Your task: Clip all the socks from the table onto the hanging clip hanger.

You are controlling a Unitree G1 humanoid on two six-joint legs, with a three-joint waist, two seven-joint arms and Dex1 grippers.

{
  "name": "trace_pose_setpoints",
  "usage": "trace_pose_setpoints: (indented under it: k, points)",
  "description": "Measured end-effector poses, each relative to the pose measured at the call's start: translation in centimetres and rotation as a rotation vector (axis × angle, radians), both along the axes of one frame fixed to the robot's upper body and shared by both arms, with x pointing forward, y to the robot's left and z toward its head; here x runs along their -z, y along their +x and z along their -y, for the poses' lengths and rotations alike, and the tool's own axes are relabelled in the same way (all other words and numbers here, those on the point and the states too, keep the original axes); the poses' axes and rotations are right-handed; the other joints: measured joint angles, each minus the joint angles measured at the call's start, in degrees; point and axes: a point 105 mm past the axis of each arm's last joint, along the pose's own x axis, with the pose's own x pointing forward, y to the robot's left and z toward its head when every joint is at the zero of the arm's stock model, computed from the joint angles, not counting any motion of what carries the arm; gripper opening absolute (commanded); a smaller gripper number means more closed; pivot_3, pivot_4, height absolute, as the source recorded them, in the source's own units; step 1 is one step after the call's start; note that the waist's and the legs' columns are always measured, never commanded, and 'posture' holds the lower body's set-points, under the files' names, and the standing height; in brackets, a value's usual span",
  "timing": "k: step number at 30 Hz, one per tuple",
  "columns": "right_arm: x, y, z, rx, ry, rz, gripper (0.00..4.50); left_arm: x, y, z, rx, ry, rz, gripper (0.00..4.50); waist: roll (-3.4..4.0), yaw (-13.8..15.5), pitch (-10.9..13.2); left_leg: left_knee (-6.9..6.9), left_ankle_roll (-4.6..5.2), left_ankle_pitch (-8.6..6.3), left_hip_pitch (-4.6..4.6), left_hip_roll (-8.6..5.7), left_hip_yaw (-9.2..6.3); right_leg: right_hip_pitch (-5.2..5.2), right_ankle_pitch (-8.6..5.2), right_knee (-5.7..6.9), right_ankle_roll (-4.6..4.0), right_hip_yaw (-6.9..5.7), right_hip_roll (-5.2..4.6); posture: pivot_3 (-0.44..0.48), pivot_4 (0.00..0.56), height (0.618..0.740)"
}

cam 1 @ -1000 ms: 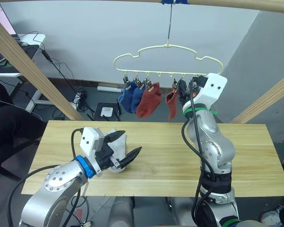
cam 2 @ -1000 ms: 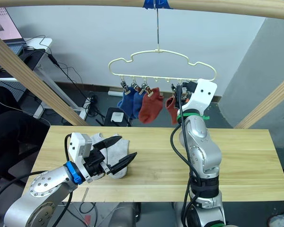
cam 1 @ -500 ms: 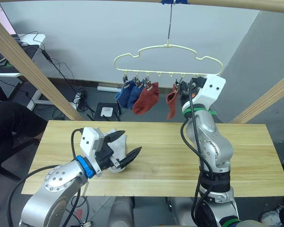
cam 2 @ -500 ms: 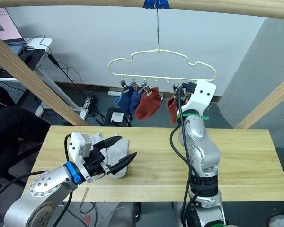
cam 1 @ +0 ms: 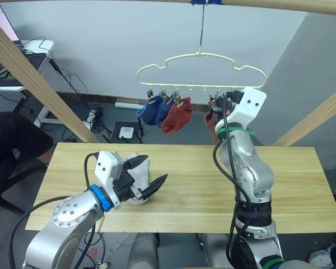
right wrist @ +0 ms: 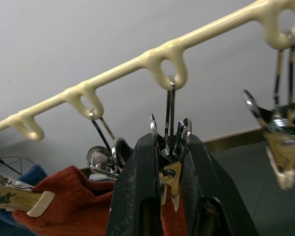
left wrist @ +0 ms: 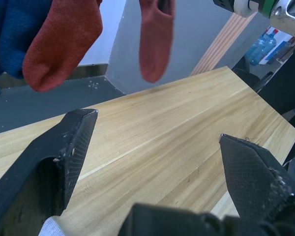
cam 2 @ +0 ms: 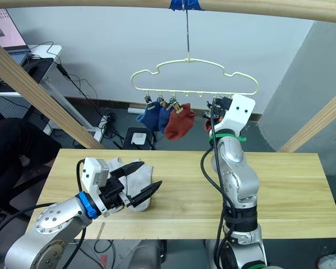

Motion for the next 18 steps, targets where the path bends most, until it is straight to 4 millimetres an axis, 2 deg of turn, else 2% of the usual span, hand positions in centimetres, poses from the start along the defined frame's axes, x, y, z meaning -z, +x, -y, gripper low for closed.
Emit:
trace_pose_setpoints:
  k: [2,7,15,18]
  points:
    - [-0.7,0.1,0.1,-0.021,0.009,0.018,0.21,0.0,0.0,0.0,0.002,0.002,0.003,4.50,0.00,0.03,0.00,0.00,0.00,0.00,0.00,0.00,-0.01,0.01,0.00,0.00,0.00,-0.02,0.00,-0.001,0.311,0.740]
    - [-0.3,0.4,0.7,-0.081,0.013,0.000,0.21,0.1,0.3,-0.1,-0.005,0.002,-0.003,4.50,0.01,0.05,0.03,-0.01,0.00,0.00,0.00,0.00,0.00,0.01,0.00,-0.02,0.00,0.00,0.00,-0.003,0.321,0.740]
    - [-0.2,0.4,2.9,-0.228,-0.022,-0.059,0.21,0.4,0.3,-0.3,-0.009,0.000,-0.013,4.50,0.04,0.01,0.29,0.00,0.01,0.00,0.00,0.00,0.00,0.02,0.00,-0.02,0.00,0.01,0.02,-0.012,0.324,0.740]
    - [-0.2,0.1,2.6,-0.273,-0.022,-0.072,0.21,0.4,0.3,-0.2,-0.008,0.000,-0.014,4.50,0.05,-0.11,0.31,-0.02,0.01,0.00,0.00,0.01,0.00,0.00,0.00,-0.01,0.00,0.02,0.04,-0.013,0.329,0.740]
